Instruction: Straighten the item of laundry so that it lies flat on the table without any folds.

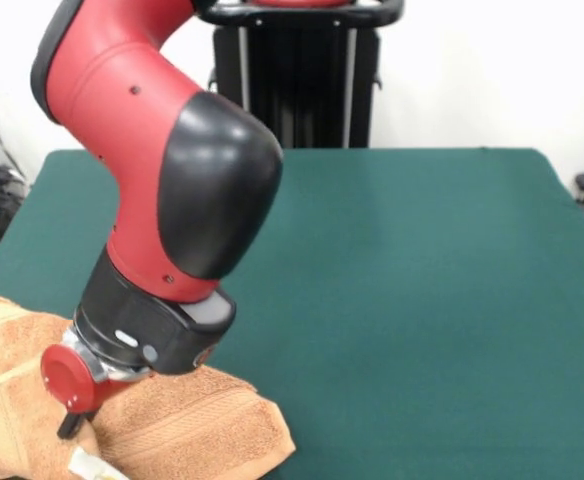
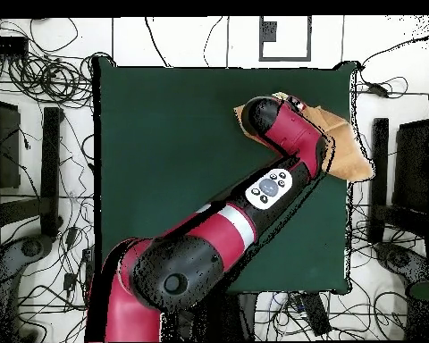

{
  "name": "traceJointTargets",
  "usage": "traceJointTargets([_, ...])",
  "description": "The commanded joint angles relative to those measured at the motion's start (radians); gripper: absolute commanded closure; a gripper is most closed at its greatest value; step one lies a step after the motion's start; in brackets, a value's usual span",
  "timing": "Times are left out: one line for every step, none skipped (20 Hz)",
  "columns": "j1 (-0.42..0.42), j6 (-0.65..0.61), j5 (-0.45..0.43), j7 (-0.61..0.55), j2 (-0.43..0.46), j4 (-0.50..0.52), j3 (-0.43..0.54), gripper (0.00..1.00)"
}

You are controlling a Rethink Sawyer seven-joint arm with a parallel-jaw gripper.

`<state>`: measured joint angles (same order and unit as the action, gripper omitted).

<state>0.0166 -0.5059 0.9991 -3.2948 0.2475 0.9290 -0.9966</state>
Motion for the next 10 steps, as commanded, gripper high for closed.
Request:
traceJointTargets([0.037,0.009,-0.093,0.067,-0.067,0.134,0.239,1.00])
traceJointTargets([0.036,0.008,-0.100,0.069,-0.075,0.141,0.248,1.00])
traceJointTargets([0.034,0.009,-0.106,0.073,-0.084,0.147,0.261,1.00])
traceJointTargets([0.032,0.010,-0.112,0.078,-0.094,0.154,0.273,1.00])
traceJointTargets([0.029,0.010,-0.119,0.082,-0.102,0.159,0.285,1.00])
traceJointTargets([0.027,0.010,-0.127,0.083,-0.110,0.164,0.295,1.00])
traceJointTargets([0.025,0.013,-0.136,0.086,-0.119,0.170,0.308,1.00])
traceJointTargets([0.023,0.016,-0.146,0.088,-0.127,0.176,0.321,1.00])
traceJointTargets([0.021,0.024,-0.154,0.092,-0.137,0.185,0.337,1.00])
traceJointTargets([0.018,0.029,-0.164,0.096,-0.147,0.193,0.351,1.00])
